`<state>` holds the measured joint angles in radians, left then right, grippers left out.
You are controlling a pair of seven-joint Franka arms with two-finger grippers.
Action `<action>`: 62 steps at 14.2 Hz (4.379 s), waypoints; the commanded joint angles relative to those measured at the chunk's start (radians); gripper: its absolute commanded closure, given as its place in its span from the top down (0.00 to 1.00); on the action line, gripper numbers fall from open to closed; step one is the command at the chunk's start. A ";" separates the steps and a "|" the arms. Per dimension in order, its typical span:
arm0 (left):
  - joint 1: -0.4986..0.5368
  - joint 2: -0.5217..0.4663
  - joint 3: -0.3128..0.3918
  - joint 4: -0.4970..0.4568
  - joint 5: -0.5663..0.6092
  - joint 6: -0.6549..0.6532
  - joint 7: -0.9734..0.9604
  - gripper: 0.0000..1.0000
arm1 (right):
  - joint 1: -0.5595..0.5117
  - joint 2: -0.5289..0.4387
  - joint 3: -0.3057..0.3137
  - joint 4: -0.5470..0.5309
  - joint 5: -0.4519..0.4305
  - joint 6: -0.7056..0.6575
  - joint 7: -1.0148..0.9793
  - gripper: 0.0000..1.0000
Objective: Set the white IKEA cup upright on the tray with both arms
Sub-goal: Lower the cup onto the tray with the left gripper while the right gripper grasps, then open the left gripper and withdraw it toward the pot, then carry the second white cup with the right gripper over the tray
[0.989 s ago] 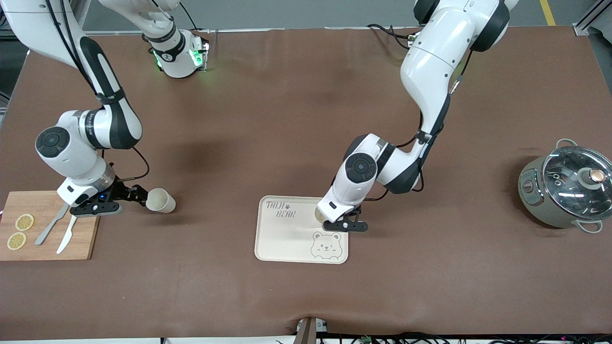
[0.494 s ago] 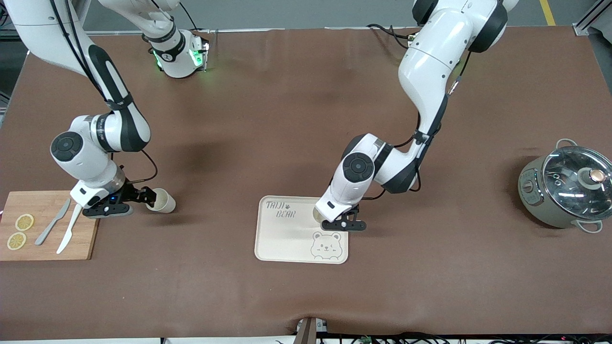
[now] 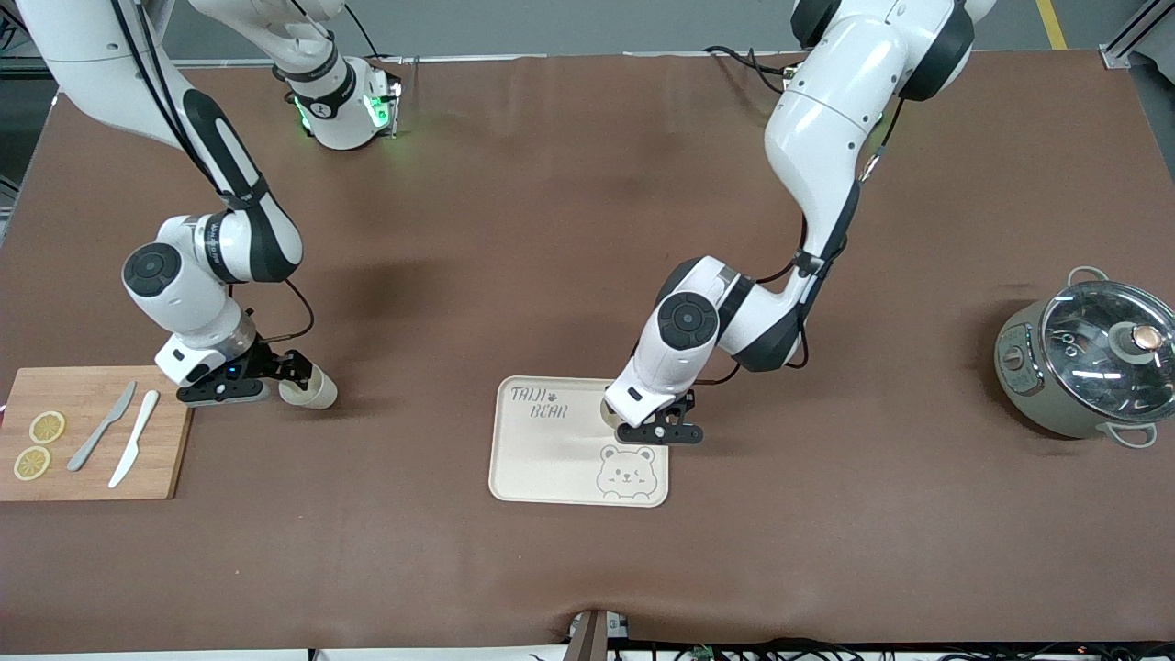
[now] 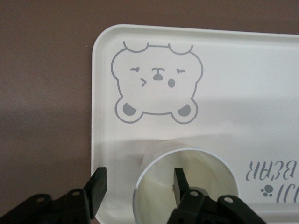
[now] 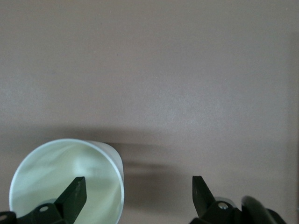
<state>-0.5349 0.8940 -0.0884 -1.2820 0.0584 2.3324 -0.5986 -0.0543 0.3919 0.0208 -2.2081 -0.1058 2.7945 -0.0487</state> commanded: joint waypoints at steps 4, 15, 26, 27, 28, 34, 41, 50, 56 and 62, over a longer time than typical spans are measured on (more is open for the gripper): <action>-0.017 0.000 0.015 0.021 0.014 -0.005 -0.021 0.81 | -0.002 -0.007 0.001 -0.013 -0.003 0.016 0.015 1.00; -0.011 -0.167 0.006 0.001 0.018 -0.258 -0.023 1.00 | 0.021 -0.007 0.002 -0.009 -0.003 0.016 0.035 0.40; 0.196 -0.443 0.003 -0.020 0.003 -0.577 0.342 1.00 | 0.041 -0.007 0.004 0.001 -0.003 0.008 0.147 0.00; 0.217 -0.454 0.003 -0.020 0.003 -0.591 0.377 1.00 | 0.039 -0.007 0.004 0.005 -0.003 0.007 0.159 0.00; 0.240 -0.460 0.001 -0.020 0.003 -0.600 0.403 1.00 | 0.041 -0.008 0.005 0.005 -0.002 0.000 0.170 0.00; 0.364 -0.490 0.003 -0.031 0.003 -0.643 0.506 1.00 | 0.048 -0.082 0.018 0.062 0.090 -0.247 0.182 0.00; 0.458 -0.630 0.003 -0.170 0.005 -0.637 0.507 1.00 | 0.115 -0.194 0.054 0.260 0.242 -0.662 0.280 0.00; 0.544 -0.863 0.003 -0.371 -0.083 -0.633 0.534 1.00 | 0.408 -0.070 0.050 0.505 0.258 -0.621 0.869 0.00; 0.549 -1.000 0.013 -0.494 -0.127 -0.578 0.566 1.00 | 0.519 0.135 0.045 0.686 0.148 -0.553 1.122 0.00; 0.543 -0.939 0.013 -0.467 -0.129 -0.493 0.585 1.00 | 0.536 0.246 0.042 0.748 0.042 -0.517 1.188 0.00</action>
<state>0.0093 -0.0697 -0.0787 -1.7791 -0.0473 1.8295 -0.0382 0.4750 0.6076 0.0736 -1.4996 -0.0295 2.2726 1.1147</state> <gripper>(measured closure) 0.000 0.960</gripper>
